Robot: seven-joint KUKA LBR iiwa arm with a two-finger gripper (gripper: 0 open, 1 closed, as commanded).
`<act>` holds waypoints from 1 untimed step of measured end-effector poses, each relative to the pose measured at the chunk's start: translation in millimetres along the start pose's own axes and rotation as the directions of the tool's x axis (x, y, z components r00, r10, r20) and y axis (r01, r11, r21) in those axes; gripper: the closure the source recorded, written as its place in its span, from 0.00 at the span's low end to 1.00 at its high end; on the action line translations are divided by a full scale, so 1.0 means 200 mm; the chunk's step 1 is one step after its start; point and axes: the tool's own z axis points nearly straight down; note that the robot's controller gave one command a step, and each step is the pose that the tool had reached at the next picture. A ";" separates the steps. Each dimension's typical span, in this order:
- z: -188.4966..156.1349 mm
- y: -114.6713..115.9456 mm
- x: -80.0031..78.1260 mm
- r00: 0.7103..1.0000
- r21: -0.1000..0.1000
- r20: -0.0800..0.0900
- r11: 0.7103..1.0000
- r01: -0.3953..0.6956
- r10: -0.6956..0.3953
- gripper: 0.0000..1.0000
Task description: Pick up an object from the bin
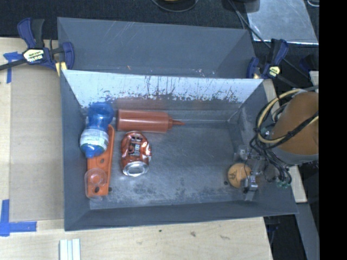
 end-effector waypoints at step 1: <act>-0.42 0.00 0.03 0.995 0.006 0.013 0.995 0.096 -0.096 0.00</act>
Offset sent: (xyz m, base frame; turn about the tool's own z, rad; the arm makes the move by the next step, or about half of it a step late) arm 0.0000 0.0000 0.0000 0.0000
